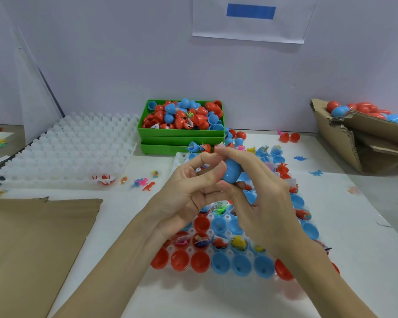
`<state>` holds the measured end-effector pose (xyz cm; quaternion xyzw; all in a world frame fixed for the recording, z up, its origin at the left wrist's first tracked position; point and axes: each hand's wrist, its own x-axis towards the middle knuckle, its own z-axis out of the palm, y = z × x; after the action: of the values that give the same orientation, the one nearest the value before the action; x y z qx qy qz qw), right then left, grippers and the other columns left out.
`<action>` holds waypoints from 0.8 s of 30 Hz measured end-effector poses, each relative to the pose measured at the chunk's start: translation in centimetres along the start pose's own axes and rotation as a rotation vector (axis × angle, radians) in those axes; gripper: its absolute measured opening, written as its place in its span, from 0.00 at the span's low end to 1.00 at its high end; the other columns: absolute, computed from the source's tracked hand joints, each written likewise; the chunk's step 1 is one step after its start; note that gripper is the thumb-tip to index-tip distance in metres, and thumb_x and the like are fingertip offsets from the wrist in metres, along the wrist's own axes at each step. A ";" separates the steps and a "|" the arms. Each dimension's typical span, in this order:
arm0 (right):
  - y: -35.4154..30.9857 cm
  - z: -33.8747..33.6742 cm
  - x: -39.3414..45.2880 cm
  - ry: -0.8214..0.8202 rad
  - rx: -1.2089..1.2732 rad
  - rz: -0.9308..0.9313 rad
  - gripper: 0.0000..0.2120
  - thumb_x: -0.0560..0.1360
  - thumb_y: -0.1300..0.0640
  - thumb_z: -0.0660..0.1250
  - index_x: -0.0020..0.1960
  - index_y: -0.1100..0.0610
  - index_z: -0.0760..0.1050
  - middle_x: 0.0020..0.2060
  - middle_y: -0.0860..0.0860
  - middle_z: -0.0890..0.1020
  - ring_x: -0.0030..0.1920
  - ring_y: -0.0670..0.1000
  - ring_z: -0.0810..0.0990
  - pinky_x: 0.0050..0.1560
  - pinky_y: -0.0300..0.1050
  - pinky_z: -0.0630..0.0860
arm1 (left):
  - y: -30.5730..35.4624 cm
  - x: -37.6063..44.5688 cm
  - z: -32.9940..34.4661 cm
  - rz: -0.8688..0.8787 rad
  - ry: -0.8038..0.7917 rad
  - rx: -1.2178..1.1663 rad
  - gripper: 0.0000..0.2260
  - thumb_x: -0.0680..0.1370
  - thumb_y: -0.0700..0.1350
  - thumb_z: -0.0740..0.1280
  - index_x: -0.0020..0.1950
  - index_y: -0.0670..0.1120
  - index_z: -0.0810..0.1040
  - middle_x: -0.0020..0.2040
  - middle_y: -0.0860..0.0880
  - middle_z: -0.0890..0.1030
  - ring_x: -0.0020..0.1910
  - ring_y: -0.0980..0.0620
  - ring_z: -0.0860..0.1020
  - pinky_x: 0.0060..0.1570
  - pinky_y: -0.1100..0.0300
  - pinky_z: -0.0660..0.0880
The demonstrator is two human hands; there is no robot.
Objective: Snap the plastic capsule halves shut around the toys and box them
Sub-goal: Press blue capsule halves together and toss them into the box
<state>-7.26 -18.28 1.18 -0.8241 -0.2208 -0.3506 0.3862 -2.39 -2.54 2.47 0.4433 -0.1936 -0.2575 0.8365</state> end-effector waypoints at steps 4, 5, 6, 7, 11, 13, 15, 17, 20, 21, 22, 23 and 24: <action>-0.2 0.5 0.1 -0.005 0.093 0.035 0.28 0.81 0.65 0.68 0.79 0.61 0.64 0.74 0.49 0.74 0.73 0.46 0.73 0.71 0.43 0.73 | 0.3 0.0 0.3 0.098 -0.006 0.012 0.14 0.73 0.45 0.77 0.59 0.47 0.85 0.56 0.39 0.85 0.47 0.43 0.87 0.49 0.56 0.83; -0.2 0.5 0.1 0.013 0.104 0.051 0.29 0.81 0.63 0.68 0.80 0.61 0.63 0.75 0.49 0.73 0.73 0.46 0.74 0.70 0.42 0.74 | 0.4 -0.1 0.3 0.137 -0.021 0.013 0.14 0.75 0.45 0.75 0.61 0.49 0.85 0.57 0.41 0.85 0.49 0.45 0.87 0.51 0.57 0.83; -0.2 0.5 0.2 0.036 0.100 0.063 0.29 0.81 0.62 0.68 0.79 0.60 0.64 0.74 0.48 0.74 0.71 0.44 0.75 0.68 0.40 0.74 | 0.6 -0.1 0.3 0.173 -0.037 0.018 0.15 0.76 0.45 0.73 0.63 0.50 0.84 0.57 0.42 0.85 0.51 0.46 0.86 0.52 0.58 0.82; -0.3 0.4 0.2 0.053 0.082 0.066 0.28 0.81 0.61 0.69 0.79 0.59 0.66 0.72 0.47 0.76 0.69 0.42 0.76 0.67 0.37 0.74 | 0.7 -0.2 0.2 0.206 -0.047 0.035 0.16 0.77 0.44 0.72 0.65 0.50 0.84 0.58 0.43 0.85 0.52 0.46 0.86 0.53 0.59 0.82; -0.7 0.4 0.2 0.058 0.070 0.086 0.27 0.79 0.56 0.70 0.77 0.58 0.69 0.63 0.46 0.82 0.62 0.40 0.80 0.64 0.31 0.73 | 0.9 -0.4 -0.2 0.319 -0.067 0.191 0.16 0.81 0.42 0.70 0.69 0.46 0.81 0.62 0.44 0.85 0.60 0.42 0.85 0.60 0.57 0.80; -0.8 0.5 0.2 0.063 0.081 0.106 0.28 0.78 0.53 0.70 0.77 0.58 0.70 0.61 0.46 0.83 0.60 0.40 0.81 0.63 0.33 0.75 | 0.9 -0.5 -0.5 0.351 -0.077 0.315 0.18 0.80 0.38 0.71 0.71 0.46 0.79 0.66 0.45 0.83 0.63 0.40 0.84 0.62 0.54 0.80; -0.9 0.4 0.2 0.073 0.060 0.097 0.27 0.78 0.52 0.69 0.76 0.57 0.71 0.63 0.46 0.82 0.61 0.40 0.81 0.64 0.34 0.76 | 1.2 -0.6 -0.8 0.380 -0.040 0.438 0.19 0.78 0.38 0.73 0.69 0.47 0.81 0.65 0.46 0.84 0.60 0.41 0.85 0.59 0.53 0.82; -0.9 0.3 0.1 0.080 0.045 0.080 0.25 0.78 0.52 0.69 0.74 0.57 0.73 0.65 0.48 0.82 0.62 0.42 0.81 0.65 0.38 0.77 | 1.4 -0.7 -0.9 0.415 -0.019 0.502 0.19 0.76 0.39 0.74 0.67 0.46 0.82 0.62 0.46 0.85 0.57 0.42 0.86 0.58 0.52 0.83; -0.9 0.3 0.1 0.091 0.032 0.065 0.24 0.78 0.53 0.69 0.73 0.60 0.74 0.67 0.51 0.81 0.64 0.41 0.80 0.66 0.37 0.76 | 1.5 -0.8 -0.6 0.484 -0.006 0.562 0.17 0.76 0.39 0.74 0.65 0.45 0.82 0.58 0.46 0.86 0.57 0.46 0.86 0.56 0.59 0.82; -0.9 0.4 0.1 0.097 0.019 0.058 0.24 0.78 0.53 0.69 0.72 0.61 0.74 0.67 0.52 0.81 0.64 0.40 0.80 0.67 0.36 0.75 | 1.4 -0.9 -0.5 0.505 0.000 0.575 0.17 0.76 0.39 0.73 0.65 0.45 0.81 0.58 0.46 0.86 0.58 0.47 0.86 0.56 0.59 0.82; -0.8 0.4 0.0 0.104 0.007 0.049 0.24 0.78 0.54 0.70 0.72 0.62 0.74 0.66 0.53 0.81 0.65 0.41 0.80 0.67 0.36 0.74 | 1.4 -0.9 -0.4 0.524 0.007 0.586 0.17 0.76 0.38 0.73 0.65 0.44 0.81 0.58 0.45 0.86 0.58 0.47 0.85 0.57 0.59 0.81; -0.7 0.4 0.0 0.112 -0.003 0.042 0.24 0.78 0.56 0.71 0.72 0.62 0.74 0.66 0.53 0.82 0.65 0.43 0.80 0.68 0.37 0.74 | 1.3 -0.9 -0.2 0.541 0.017 0.596 0.17 0.77 0.38 0.72 0.65 0.42 0.81 0.59 0.45 0.86 0.59 0.47 0.85 0.57 0.60 0.81; -0.6 0.5 -0.1 0.122 -0.015 0.037 0.24 0.78 0.58 0.72 0.72 0.63 0.74 0.65 0.53 0.82 0.65 0.45 0.81 0.68 0.38 0.75 | 1.2 -0.9 -0.1 0.554 0.026 0.609 0.17 0.77 0.37 0.72 0.66 0.41 0.80 0.59 0.44 0.86 0.60 0.47 0.85 0.58 0.60 0.81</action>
<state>-7.56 -17.55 1.19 -0.8080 -0.1791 -0.3946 0.3991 -2.69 -1.35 3.33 0.6050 -0.3623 0.0521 0.7071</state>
